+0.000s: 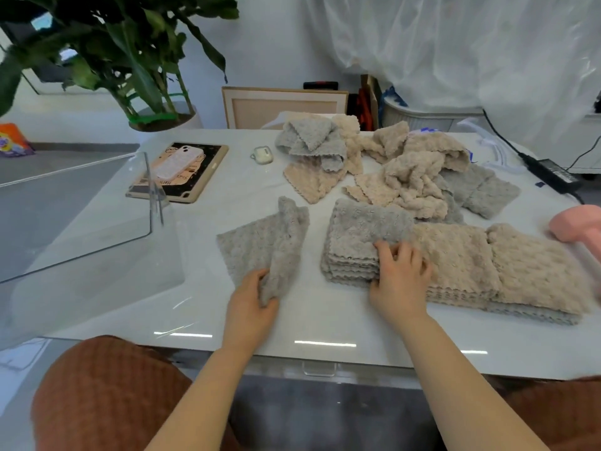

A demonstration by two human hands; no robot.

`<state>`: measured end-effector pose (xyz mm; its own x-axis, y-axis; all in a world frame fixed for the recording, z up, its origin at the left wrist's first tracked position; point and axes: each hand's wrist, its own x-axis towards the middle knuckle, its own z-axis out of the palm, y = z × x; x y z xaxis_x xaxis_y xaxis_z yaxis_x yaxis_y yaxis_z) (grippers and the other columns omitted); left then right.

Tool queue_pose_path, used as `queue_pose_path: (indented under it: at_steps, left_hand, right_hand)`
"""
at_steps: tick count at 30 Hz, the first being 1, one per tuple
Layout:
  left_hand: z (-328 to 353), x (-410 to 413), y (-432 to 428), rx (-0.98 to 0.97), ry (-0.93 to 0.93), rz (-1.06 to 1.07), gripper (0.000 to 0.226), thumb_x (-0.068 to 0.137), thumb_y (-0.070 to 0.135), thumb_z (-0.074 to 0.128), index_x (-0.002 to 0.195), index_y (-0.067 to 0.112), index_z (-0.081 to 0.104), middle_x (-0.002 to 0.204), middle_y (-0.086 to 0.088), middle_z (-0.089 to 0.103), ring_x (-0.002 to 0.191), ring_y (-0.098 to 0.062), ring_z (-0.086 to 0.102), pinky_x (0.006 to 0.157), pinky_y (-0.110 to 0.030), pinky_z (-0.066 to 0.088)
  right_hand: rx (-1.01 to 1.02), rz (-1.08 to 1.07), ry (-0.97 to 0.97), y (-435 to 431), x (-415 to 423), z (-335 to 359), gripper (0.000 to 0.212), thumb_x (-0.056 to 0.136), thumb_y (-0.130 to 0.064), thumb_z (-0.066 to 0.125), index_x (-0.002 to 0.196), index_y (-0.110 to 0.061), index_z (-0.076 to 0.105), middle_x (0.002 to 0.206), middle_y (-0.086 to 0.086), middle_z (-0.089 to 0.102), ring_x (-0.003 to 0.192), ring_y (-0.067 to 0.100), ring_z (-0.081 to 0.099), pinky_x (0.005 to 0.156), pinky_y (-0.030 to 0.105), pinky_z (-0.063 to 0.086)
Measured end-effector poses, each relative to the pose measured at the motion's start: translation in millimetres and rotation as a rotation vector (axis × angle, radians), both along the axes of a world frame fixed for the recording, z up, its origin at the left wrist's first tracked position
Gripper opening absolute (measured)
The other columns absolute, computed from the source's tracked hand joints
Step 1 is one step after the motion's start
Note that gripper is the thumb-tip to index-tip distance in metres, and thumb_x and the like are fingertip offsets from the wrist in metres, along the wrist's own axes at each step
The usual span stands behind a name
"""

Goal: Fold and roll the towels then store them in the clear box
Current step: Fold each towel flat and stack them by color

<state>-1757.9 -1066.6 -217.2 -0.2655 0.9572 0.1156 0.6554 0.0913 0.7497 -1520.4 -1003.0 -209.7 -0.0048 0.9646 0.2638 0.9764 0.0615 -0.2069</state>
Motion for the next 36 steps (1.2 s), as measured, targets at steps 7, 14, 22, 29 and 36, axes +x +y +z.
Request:
queue_pose_path:
  at_steps: [7,14,22,29,36]
  left_hand:
    - [32,-53,-10,-0.297,-0.503,-0.072,0.032,0.093,0.008,0.049,0.123,0.007,0.06,0.122,-0.008,0.065,0.109,-0.022,0.06,0.088,-0.025,0.048]
    - [56,-102,-30,-0.431,-0.067,-0.146,0.03,0.064,0.026,0.05,0.083,0.012,0.069,0.095,-0.014,0.064,0.092,-0.022,0.058,0.078,-0.033,0.041]
    - [62,-125,-51,-0.415,0.42,0.038,0.032,0.095,0.042,0.042,0.069,0.025,0.052,0.072,0.007,0.058,0.075,-0.015,0.055,0.066,-0.031,0.042]
    - [67,-134,-54,-0.199,0.037,0.066,0.02,0.091,0.014,0.056,0.079,0.029,0.062,0.071,0.005,0.067,0.07,-0.014,0.064,0.066,-0.032,0.052]
    - [89,-118,-49,0.135,-0.766,0.237,0.032,0.086,-0.013,0.041,0.08,0.007,0.065,0.095,-0.003,0.064,0.09,-0.019,0.061,0.068,-0.022,0.057]
  right_hand:
    - [0.089,0.476,0.18,-25,-58,5,0.055,0.072,-0.031,0.07,0.123,-0.02,0.051,0.129,0.004,0.037,0.123,0.024,0.035,0.103,0.041,0.024]
    - [-0.42,0.329,0.73,-3,-102,34,0.023,0.095,-0.014,0.045,0.117,-0.011,0.051,0.113,0.004,0.053,0.1,0.014,0.051,0.078,0.023,0.038]
    - [-0.721,0.265,0.102,15,-137,35,0.04,0.087,-0.049,0.055,0.077,-0.013,0.041,0.068,0.0,0.044,0.066,0.021,0.046,0.05,0.028,0.031]
    - [-0.789,0.403,0.225,4,-137,39,0.007,0.088,-0.019,0.053,0.084,-0.013,0.051,0.082,0.003,0.055,0.073,0.019,0.049,0.063,0.029,0.038]
    - [-0.385,0.136,1.172,-1,-107,75,0.006,0.095,-0.017,0.053,0.09,-0.017,0.05,0.07,0.005,0.055,0.061,0.018,0.049,0.047,0.022,0.038]
